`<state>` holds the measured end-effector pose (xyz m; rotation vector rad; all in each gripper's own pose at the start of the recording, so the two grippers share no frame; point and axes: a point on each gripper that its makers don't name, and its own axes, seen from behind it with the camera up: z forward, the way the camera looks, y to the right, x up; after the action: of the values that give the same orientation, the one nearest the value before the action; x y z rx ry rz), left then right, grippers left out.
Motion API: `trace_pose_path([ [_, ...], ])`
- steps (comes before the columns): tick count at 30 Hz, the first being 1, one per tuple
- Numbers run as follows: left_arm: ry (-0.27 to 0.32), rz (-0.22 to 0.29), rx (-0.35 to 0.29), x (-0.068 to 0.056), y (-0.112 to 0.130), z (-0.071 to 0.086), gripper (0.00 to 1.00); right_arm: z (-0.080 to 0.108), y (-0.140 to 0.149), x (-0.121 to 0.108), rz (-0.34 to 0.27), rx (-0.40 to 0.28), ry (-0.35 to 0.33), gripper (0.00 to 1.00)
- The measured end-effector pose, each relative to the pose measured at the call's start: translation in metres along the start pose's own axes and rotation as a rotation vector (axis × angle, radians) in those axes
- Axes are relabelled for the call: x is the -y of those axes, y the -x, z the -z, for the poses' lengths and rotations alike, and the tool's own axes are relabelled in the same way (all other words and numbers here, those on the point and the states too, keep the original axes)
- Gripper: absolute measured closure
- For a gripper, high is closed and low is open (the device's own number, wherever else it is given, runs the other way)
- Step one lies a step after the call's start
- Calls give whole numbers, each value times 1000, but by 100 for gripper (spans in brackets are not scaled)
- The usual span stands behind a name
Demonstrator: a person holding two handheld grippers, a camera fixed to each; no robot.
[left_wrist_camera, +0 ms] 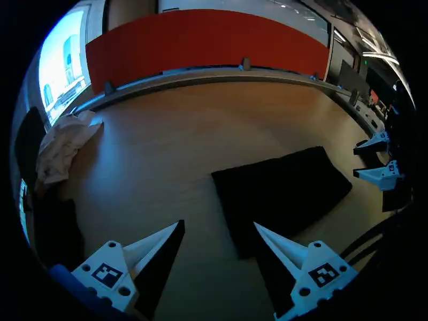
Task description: Fold towel
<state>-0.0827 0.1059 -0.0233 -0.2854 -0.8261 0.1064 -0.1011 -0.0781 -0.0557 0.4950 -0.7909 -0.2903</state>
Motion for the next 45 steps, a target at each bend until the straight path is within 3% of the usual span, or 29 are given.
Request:
trace_pose_path([
  [20, -56, 84, -10, 9, 24, 25, 16, 7, 12, 12, 34, 13, -49, 5],
  [29, -78, 104, -11, 16, 37, 40, 16, 7, 20, 16, 96, 41, -93, 5],
  [39, -99, 112, -15, 23, 50, 58, 16, 7, 28, 23, 209, 84, -164, 5],
  [45, -105, 118, -24, 27, 54, 66, 16, 5, 29, 27, 232, 98, -186, 5],
])
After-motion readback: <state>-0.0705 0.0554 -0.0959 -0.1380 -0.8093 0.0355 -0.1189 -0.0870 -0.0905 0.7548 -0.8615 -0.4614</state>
